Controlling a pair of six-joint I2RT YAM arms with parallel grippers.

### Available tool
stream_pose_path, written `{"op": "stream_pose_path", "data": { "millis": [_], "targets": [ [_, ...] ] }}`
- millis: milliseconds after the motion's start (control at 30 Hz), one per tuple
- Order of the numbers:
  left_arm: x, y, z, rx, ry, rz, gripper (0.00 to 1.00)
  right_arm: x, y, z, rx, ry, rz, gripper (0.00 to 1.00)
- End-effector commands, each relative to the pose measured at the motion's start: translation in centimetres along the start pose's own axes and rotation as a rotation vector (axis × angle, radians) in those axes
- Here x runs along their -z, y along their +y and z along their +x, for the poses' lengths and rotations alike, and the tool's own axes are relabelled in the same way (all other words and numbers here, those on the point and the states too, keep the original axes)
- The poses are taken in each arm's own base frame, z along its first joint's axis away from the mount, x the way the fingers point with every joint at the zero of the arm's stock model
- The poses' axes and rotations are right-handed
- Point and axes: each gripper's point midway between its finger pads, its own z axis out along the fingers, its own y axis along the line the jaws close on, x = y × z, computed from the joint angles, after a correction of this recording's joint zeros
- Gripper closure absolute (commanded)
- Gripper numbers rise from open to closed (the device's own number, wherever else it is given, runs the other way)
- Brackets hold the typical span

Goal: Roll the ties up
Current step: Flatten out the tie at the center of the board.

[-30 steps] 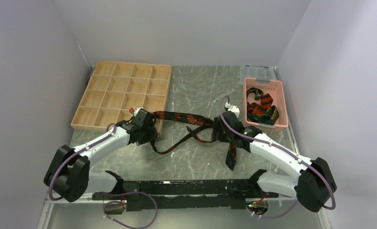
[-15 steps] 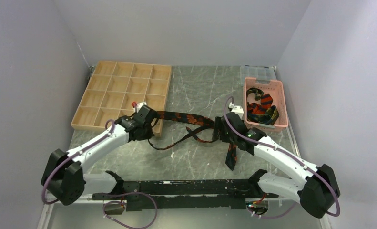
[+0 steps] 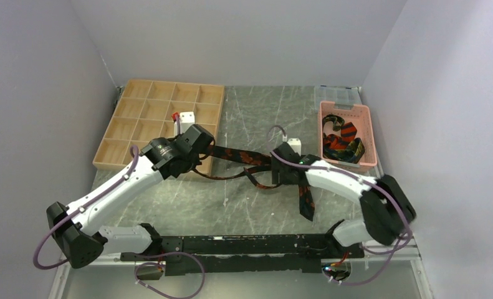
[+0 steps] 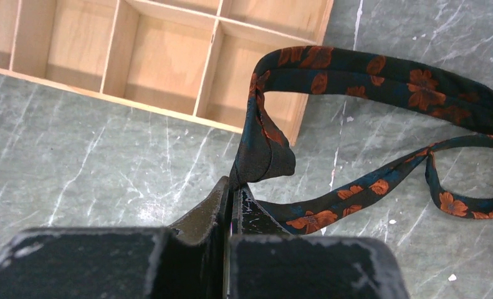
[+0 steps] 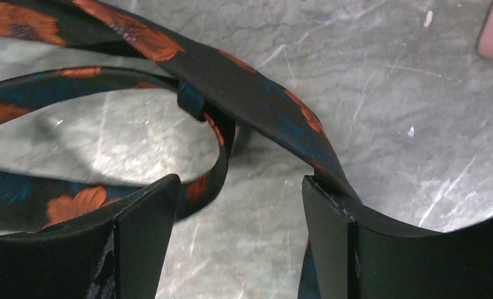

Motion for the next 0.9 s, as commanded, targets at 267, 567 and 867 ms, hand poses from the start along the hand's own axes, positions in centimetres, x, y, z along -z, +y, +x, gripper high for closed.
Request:
{"op": "stream_pose_path", "data": {
  "millis": [267,567,867],
  "targets": [
    [-1.8,0.7,-5.9,-0.010,-0.110,-0.059,0.97,0.3,-4.8,0.4,-0.077,0.077,0.213,0.23],
    [-3.5,2.1,-8.3,0.048,-0.127,-0.036,0.97,1.6,-9.7,-0.6,-0.334,0.091,0.183,0.24],
    [-5.1,1.1,-5.4,0.025,-0.041,0.007,0.97,6.2,-5.5,-6.6,-0.318,-0.139,-0.047,0.26]
  ]
}}
